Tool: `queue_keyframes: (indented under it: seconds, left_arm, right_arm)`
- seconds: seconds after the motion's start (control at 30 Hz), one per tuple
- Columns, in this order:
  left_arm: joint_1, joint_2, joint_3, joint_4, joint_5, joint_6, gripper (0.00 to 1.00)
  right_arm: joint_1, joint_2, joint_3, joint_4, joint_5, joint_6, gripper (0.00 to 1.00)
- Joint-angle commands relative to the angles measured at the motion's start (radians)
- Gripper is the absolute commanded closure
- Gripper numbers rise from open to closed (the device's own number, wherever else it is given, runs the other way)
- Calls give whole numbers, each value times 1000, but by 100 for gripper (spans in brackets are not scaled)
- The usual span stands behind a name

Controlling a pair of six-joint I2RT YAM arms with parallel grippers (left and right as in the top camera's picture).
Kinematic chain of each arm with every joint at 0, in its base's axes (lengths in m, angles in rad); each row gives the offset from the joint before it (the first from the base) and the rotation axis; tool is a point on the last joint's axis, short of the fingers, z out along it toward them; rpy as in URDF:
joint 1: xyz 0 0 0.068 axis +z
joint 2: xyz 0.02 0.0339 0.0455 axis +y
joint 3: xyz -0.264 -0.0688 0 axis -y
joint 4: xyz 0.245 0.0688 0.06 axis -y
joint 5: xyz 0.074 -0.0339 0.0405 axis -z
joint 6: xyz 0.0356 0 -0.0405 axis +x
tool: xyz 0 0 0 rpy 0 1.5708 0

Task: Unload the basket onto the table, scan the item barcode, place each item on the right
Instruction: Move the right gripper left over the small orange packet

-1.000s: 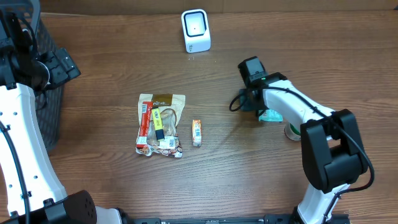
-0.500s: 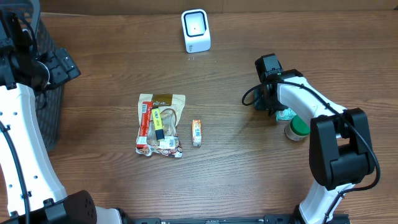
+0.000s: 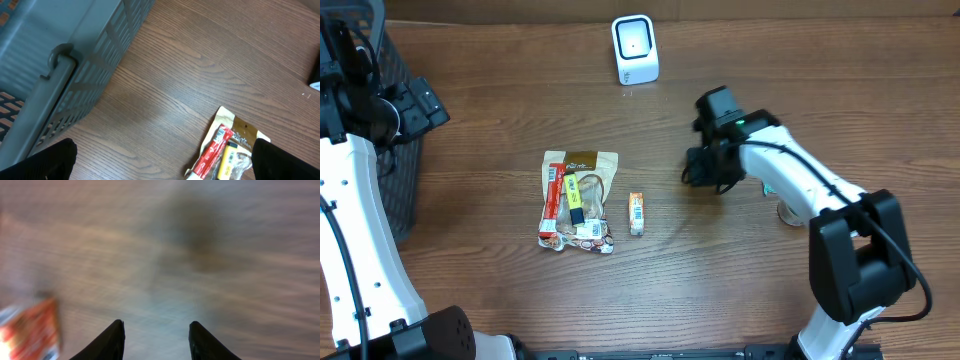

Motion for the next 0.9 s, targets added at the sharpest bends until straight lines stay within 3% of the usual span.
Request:
queue_keyframes:
  seconds: [0.0,0.37,0.87]
  left_arm:
    - [2,-4,17,0,4,8,0]
    - [2,-4,17,0,4,8,0]
    - [2,-4,17,0,4,8,0]
  right_arm:
    - [66,-29,18,-6,-77,44,57]
    - [233,-29,18,54,-76,162,50]
    - [261,-29,18,60,-76,185,50]
